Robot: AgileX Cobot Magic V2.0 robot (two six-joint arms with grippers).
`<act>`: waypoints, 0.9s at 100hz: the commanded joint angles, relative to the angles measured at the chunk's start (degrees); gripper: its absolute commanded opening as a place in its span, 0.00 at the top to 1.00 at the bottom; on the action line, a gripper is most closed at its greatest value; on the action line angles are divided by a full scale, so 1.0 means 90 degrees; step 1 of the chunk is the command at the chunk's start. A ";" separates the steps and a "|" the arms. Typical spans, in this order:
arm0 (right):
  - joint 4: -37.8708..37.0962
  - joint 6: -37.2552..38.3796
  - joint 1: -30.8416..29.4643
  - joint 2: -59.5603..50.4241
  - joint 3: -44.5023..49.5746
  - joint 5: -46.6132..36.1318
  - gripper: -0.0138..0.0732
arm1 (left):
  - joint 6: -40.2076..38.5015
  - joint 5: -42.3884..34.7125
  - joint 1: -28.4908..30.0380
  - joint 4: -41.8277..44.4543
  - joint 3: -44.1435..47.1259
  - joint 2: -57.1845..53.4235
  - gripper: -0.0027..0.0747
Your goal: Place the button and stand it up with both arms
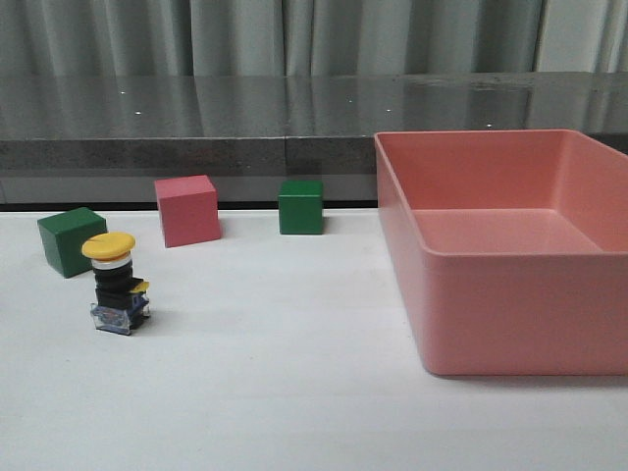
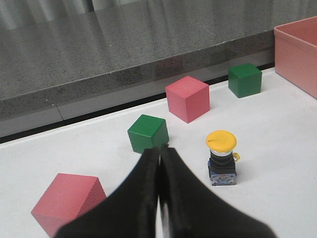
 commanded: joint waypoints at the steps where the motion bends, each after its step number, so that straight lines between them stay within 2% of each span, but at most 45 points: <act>1: 0.0134 -0.0009 -0.0047 0.0025 -0.0173 -0.0439 0.91 | -0.0019 -0.0322 0.0016 -0.0171 -0.0178 0.0016 0.99; 27: 0.0134 -0.0009 -0.0047 0.0025 -0.0173 -0.0439 0.91 | -0.0019 -0.0371 0.0016 -0.0312 -0.0099 0.0001 0.99; 36: 0.0134 -0.0009 -0.0047 0.0025 -0.0173 -0.0439 0.91 | -0.0277 -0.0391 0.0016 0.0104 -0.0004 -0.0172 0.99; 41: 0.0134 -0.0009 -0.0047 0.0025 -0.0173 -0.0439 0.91 | -0.0791 -0.0391 0.0016 0.0641 0.0041 -0.0349 0.99; 56: 0.0134 -0.0009 -0.0047 0.0025 -0.0173 -0.0439 0.91 | -0.3308 -0.0391 -0.0008 0.2939 0.0298 -0.1107 0.99; 65: 0.0134 -0.0009 -0.0047 0.0025 -0.0173 -0.0439 0.91 | -0.4383 -0.0391 -0.0073 0.3858 0.0556 -0.1641 0.99; 81: 0.0134 -0.0009 -0.0047 0.0025 -0.0173 -0.0439 0.91 | -0.5265 -0.0391 -0.0192 0.4735 0.1046 -0.2635 0.99; 90: 0.0134 -0.0009 -0.0047 0.0024 -0.0173 -0.0428 0.91 | -0.5587 -0.0486 -0.0192 0.5016 0.1230 -0.2575 0.99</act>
